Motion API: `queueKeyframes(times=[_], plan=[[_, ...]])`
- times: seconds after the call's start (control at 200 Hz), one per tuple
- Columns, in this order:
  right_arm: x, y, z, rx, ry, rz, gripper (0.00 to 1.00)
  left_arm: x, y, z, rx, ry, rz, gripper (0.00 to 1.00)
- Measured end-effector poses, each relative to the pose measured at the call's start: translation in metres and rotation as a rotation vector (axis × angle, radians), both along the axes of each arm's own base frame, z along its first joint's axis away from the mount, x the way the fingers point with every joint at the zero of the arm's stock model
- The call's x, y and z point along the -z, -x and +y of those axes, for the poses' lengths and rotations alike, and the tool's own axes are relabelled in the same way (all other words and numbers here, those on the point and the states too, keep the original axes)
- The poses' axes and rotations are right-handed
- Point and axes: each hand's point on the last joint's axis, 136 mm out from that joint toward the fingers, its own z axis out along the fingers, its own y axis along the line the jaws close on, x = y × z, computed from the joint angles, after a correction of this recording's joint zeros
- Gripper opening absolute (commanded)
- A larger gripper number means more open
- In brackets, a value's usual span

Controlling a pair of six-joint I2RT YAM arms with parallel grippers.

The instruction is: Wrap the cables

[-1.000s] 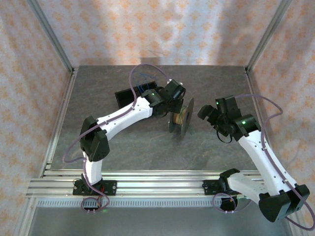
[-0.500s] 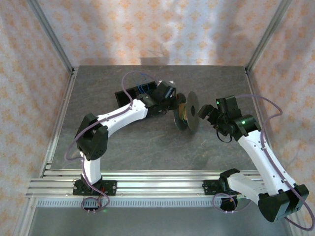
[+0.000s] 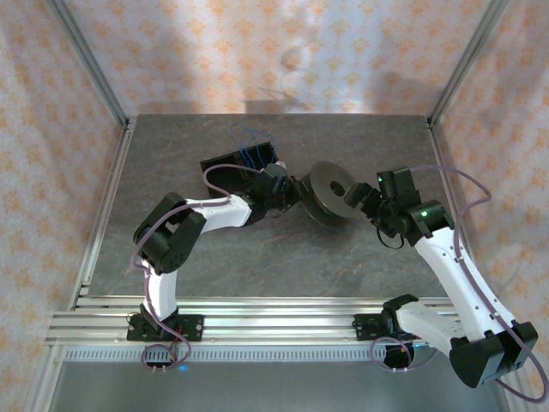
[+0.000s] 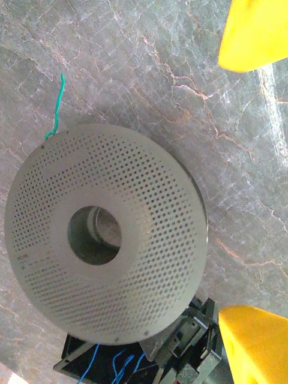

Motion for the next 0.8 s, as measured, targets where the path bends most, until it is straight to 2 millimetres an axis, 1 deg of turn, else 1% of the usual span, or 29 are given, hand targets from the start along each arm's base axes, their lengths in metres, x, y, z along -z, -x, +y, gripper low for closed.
queueKeyframes(times=[0.105, 0.215, 0.22, 0.24, 0.285, 0.295, 0.34, 0.42, 0.475, 0.566, 0.656, 0.691, 0.781, 0.801], plan=[[0.0, -0.002, 0.002, -0.002, -0.012, -0.005, 0.99, 0.011, 0.006, 0.004, 0.001, -0.033, 0.032, 0.63], [0.0, -0.004, 0.004, -0.008, -0.019, -0.005, 0.99, 0.018, 0.012, 0.009, 0.009, -0.068, 0.06, 0.72], [0.0, -0.004, 0.004, -0.007, -0.019, -0.005, 0.99, 0.018, 0.012, 0.009, 0.009, -0.068, 0.06, 0.73], [0.001, -0.005, 0.005, -0.008, -0.02, -0.003, 0.99, 0.018, 0.013, 0.009, 0.012, -0.074, 0.062, 0.86], [0.001, -0.006, 0.006, -0.01, -0.022, -0.003, 0.99, 0.016, 0.016, 0.011, 0.021, -0.09, 0.063, 0.98], [0.001, -0.006, 0.006, -0.01, -0.022, -0.003, 0.99, 0.015, 0.018, 0.012, 0.025, -0.096, 0.062, 0.99], [0.001, -0.006, 0.006, -0.01, -0.022, -0.002, 0.99, 0.011, 0.022, 0.014, 0.03, -0.114, 0.065, 0.99], [0.002, -0.006, 0.006, -0.01, -0.022, 0.0, 0.99, -0.004, 0.029, 0.019, 0.041, -0.145, 0.046, 0.99], [0.003, -0.007, 0.006, -0.011, -0.022, 0.003, 0.99, -0.019, 0.034, 0.023, 0.05, -0.168, 0.026, 0.99], [0.004, -0.009, 0.008, -0.015, -0.026, 0.005, 0.99, -0.038, 0.041, 0.031, 0.056, -0.204, -0.005, 0.99], [0.004, -0.01, 0.011, -0.025, -0.039, 0.007, 0.99, -0.055, 0.047, 0.045, 0.054, -0.279, -0.036, 0.99], [0.004, -0.011, 0.013, -0.028, -0.043, 0.008, 0.99, -0.059, 0.048, 0.049, 0.052, -0.3, -0.042, 0.99], [0.005, -0.013, 0.016, -0.053, -0.048, 0.005, 0.99, -0.081, 0.05, 0.067, 0.04, -0.395, -0.088, 0.99], [0.005, -0.013, 0.017, -0.057, -0.049, 0.004, 0.99, -0.088, 0.05, 0.072, 0.034, -0.418, -0.104, 0.99]])
